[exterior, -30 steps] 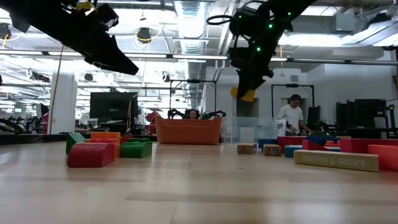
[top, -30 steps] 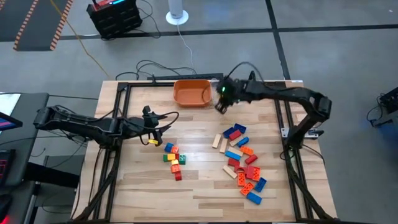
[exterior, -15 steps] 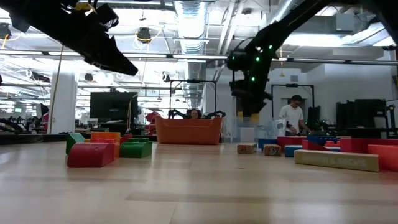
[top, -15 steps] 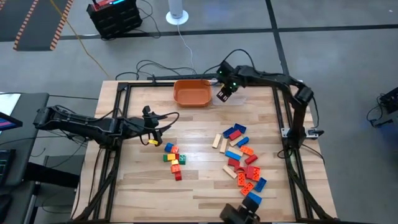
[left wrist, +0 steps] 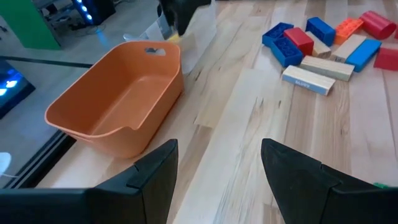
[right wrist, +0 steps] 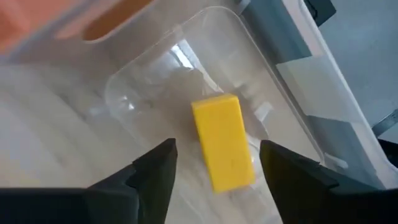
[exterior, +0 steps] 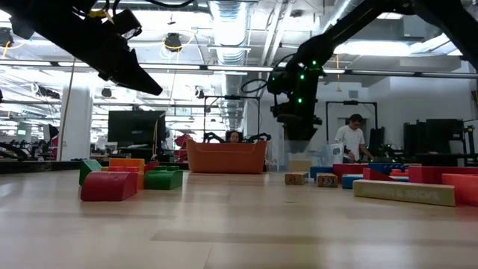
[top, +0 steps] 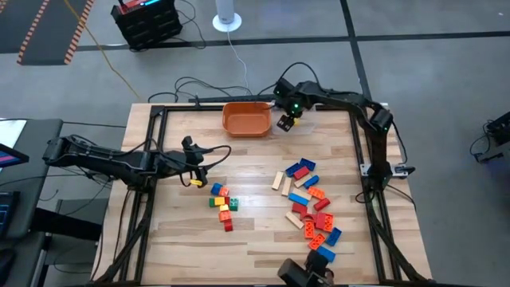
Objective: Sort blocks by size
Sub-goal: Put the center wooden block into the transparent bin
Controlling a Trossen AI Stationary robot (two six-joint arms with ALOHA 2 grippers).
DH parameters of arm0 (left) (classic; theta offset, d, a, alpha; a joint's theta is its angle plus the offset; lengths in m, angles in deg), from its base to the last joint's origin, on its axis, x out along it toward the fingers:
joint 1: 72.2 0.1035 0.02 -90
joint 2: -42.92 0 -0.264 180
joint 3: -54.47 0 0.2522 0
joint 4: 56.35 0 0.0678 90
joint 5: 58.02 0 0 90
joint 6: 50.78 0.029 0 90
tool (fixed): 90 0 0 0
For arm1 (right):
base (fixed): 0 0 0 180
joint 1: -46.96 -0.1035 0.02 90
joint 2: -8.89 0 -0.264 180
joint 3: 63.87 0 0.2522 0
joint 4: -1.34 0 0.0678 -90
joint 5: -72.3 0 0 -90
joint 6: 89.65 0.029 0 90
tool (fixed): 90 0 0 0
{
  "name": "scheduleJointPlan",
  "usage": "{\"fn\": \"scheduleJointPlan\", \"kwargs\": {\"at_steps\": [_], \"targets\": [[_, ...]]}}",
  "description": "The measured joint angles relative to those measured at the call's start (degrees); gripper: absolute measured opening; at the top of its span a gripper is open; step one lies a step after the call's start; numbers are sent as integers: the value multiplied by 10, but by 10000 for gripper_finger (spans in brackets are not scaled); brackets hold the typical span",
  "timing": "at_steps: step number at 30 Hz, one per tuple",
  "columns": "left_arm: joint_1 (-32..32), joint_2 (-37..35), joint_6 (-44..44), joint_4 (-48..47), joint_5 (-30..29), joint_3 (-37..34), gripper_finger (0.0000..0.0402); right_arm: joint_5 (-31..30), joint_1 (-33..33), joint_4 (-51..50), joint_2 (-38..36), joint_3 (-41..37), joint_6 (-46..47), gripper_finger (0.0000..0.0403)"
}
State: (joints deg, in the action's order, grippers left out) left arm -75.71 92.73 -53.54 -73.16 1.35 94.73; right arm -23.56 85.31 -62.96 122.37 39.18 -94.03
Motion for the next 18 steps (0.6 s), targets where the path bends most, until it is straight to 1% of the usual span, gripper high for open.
{"fn": "scheduleJointPlan", "kwargs": {"at_steps": [3, 6, 9, 14, 18], "targets": [[0, 0, -4, -2, 0, 0, 224, -1, -17, -21, -38, 2, 0, 273], [0, 0, -2, -3, 0, 0, 224, -3, -67, -21, -83, 3, -15, 274], [0, 0, -1, -3, 0, 0, 224, -2, -145, -12, -108, 3, -67, 275], [0, 0, 10, -2, 0, 0, 224, -2, -283, -6, -111, -1, -179, 275], [0, 0, 10, -2, 0, 0, 224, -2, -366, 34, -110, -48, -232, 275]]}}
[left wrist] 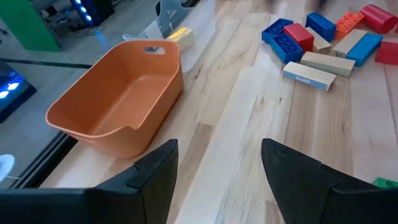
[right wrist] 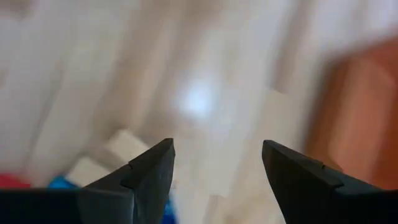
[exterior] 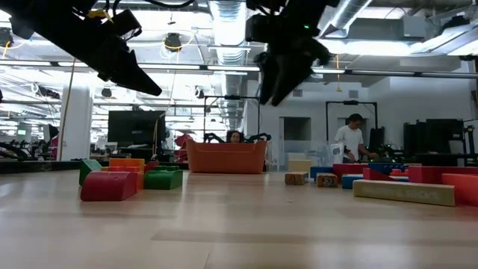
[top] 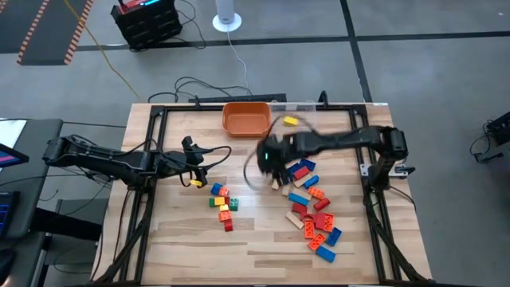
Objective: Sort blocks by size
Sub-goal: Put the center wooden block into the transparent bin
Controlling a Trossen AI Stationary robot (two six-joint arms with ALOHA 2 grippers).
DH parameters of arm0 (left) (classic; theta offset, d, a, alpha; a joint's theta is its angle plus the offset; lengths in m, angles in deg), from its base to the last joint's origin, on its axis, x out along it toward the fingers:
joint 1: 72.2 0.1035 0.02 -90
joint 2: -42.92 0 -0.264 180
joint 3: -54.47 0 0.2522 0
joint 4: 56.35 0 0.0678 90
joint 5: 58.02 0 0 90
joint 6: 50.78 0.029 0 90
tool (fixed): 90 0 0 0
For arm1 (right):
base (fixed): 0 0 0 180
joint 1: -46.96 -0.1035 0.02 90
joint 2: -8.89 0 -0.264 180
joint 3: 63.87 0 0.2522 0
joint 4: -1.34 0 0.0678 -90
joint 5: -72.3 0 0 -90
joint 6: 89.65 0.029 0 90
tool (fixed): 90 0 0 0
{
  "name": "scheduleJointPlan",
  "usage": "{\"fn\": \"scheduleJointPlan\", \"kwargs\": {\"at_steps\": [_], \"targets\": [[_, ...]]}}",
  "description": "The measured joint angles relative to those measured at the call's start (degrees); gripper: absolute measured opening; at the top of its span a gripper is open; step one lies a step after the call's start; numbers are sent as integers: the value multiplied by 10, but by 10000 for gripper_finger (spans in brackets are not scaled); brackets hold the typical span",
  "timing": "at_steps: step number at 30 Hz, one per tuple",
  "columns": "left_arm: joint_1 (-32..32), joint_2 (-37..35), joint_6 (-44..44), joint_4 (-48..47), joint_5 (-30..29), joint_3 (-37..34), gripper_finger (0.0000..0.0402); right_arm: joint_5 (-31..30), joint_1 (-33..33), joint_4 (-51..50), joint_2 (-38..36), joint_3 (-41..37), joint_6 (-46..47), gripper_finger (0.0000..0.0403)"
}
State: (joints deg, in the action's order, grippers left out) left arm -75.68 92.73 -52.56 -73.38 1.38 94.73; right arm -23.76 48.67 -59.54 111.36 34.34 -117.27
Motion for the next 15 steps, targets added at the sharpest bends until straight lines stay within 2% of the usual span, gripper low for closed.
{"fn": "scheduleJointPlan", "kwargs": {"at_steps": [5, 15], "targets": [[0, 0, -2, 1, 0, 0, 224, 2, -41, 19, 0, -43, 4, 275], [0, 0, -9, 2, 1, 0, 224, -12, -52, 44, 0, -101, -30, 276]]}}
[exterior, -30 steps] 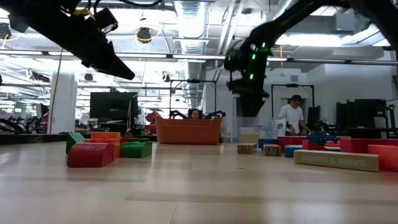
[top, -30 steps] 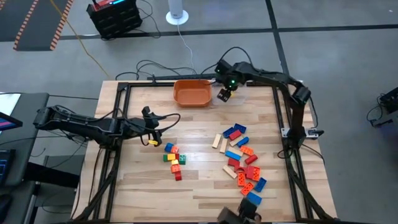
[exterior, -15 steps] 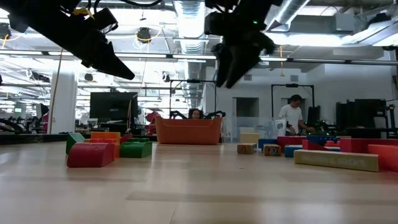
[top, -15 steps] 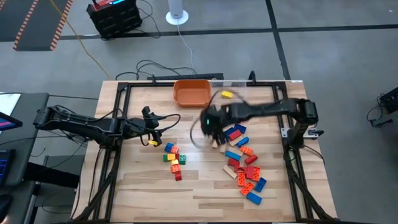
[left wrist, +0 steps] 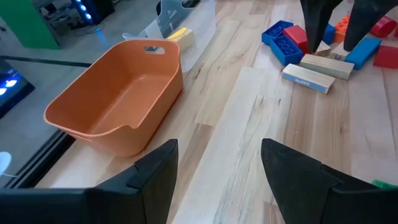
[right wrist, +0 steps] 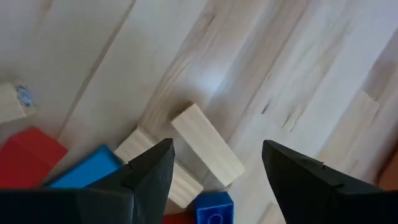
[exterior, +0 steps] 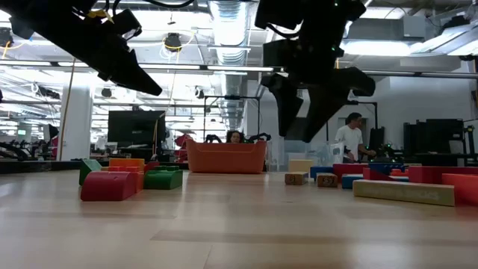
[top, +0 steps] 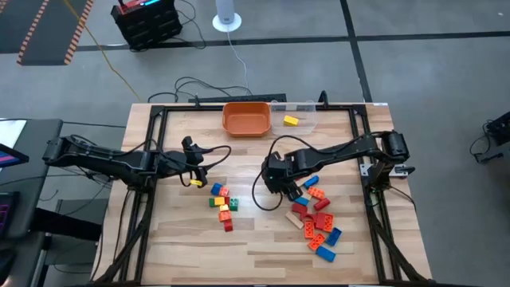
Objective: Sort blocks by size
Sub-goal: Put the center wooden block into the transparent bin
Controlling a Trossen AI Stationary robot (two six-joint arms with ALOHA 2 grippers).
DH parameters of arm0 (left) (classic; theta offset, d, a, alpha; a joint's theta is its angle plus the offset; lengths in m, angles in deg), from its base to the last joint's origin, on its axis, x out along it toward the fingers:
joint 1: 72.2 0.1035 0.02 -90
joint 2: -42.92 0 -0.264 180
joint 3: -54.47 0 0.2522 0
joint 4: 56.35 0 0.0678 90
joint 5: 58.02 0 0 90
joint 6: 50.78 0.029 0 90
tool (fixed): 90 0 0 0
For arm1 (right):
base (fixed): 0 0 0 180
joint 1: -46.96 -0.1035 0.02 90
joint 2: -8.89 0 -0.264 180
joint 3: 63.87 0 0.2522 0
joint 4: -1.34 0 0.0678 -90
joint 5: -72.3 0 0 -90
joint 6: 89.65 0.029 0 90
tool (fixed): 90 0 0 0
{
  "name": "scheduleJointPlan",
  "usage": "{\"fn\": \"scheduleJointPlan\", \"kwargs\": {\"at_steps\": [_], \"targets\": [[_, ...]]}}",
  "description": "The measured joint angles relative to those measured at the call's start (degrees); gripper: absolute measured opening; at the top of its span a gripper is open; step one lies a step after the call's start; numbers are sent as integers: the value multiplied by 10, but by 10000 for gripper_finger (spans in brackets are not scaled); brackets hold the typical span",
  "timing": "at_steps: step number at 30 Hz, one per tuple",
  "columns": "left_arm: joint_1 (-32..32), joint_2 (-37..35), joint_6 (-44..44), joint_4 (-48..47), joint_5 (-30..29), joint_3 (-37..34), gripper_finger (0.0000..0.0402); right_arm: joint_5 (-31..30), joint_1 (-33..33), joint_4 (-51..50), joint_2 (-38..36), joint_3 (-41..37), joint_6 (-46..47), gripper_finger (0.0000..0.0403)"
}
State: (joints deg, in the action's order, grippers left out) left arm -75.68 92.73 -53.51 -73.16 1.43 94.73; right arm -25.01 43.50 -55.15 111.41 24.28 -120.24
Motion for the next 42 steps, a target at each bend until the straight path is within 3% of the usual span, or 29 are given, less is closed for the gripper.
{"fn": "scheduleJointPlan", "kwargs": {"at_steps": [6, 9, 17, 21, 26, 29, 37, 42], "targets": [[0, 0, -1, 4, 0, 0, 224, -5, 10, 3, 60, 4, -38, 276], [0, 0, -2, 2, 0, 0, 224, -42, 10, -26, 94, 21, -46, 276], [0, 0, -2, 0, 0, 0, 224, -51, 14, -34, 112, 24, -59, 270], [0, 0, -2, -1, 0, 0, 224, -44, 19, -36, 113, 24, -70, 229], [0, 0, 1, -1, 0, 0, 224, 0, 29, -38, 112, 23, -74, 139], [0, 0, 1, -2, 0, 0, 224, -1, 29, -38, 111, 23, -74, 115], [0, 0, 1, -2, 0, 0, 224, 2, 30, -38, 109, 24, -54, 164], [0, 0, 1, -1, 0, 0, 224, 8, 33, -61, 106, 49, -42, 133]]}}
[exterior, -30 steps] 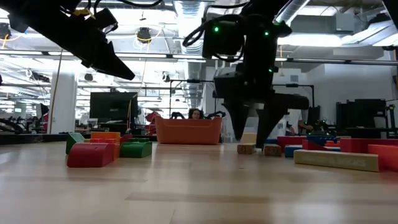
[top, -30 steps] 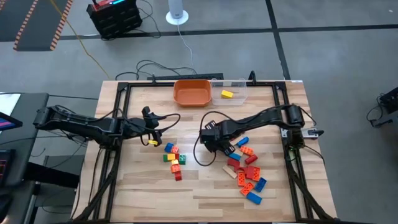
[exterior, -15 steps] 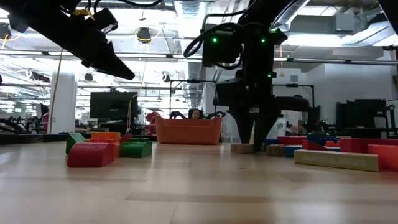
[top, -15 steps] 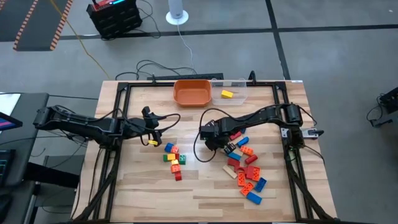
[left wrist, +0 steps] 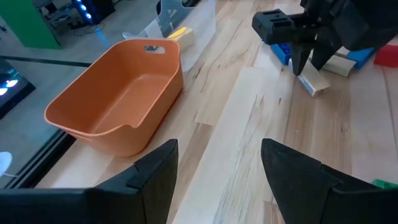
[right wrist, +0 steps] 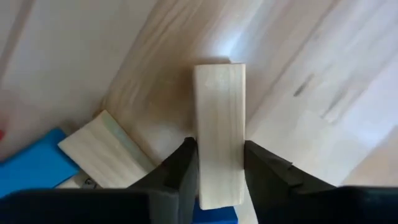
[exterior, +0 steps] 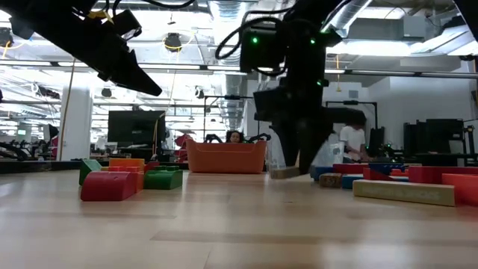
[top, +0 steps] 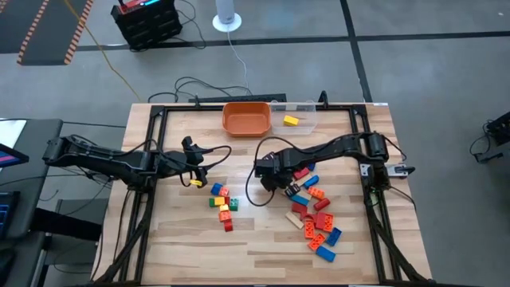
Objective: Sort blocks by size
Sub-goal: Put the center wooden block into the transparent bin
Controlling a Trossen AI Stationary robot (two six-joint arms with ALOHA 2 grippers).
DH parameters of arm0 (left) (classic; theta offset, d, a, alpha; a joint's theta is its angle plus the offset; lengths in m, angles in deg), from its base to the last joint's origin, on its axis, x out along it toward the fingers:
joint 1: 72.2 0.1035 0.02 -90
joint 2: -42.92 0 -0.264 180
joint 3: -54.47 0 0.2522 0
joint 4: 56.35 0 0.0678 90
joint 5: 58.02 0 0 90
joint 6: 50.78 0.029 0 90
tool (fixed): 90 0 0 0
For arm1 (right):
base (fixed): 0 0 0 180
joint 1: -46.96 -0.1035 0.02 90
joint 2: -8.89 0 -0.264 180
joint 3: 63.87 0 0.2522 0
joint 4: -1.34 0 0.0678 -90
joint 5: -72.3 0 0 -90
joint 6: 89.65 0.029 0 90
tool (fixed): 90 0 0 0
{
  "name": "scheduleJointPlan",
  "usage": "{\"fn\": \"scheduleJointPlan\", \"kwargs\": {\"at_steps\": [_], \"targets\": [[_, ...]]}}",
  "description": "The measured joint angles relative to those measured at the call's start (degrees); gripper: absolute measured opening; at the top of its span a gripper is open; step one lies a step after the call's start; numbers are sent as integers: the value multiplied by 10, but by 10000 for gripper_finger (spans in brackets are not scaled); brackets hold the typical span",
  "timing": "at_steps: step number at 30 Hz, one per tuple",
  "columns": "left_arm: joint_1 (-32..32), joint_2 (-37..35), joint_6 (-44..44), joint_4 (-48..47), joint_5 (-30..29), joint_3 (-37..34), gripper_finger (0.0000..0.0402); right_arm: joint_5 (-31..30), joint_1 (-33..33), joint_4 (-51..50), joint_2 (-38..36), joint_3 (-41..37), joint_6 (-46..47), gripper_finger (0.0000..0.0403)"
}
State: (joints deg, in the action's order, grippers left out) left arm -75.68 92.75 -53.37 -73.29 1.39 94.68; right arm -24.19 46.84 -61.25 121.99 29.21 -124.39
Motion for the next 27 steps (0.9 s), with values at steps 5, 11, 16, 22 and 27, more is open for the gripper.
{"fn": "scheduleJointPlan", "kwargs": {"at_steps": [5, 11, 16, 22, 27], "targets": [[0, 0, 0, -2, 0, 0, 224, 7, 2, -36, 0, 30, -1, 98], [0, 0, 0, -5, 0, 0, 224, 7, 35, -90, 0, 79, 46, 90], [0, 0, 0, -10, 0, 0, 224, 32, 64, -56, 4, 72, 64, 122], [0, 0, -1, -27, 0, 0, 224, 42, 62, -11, 5, 72, 80, 219], [0, 0, -2, -26, 0, 0, 224, 60, 53, 3, 14, 72, 87, 271]]}}
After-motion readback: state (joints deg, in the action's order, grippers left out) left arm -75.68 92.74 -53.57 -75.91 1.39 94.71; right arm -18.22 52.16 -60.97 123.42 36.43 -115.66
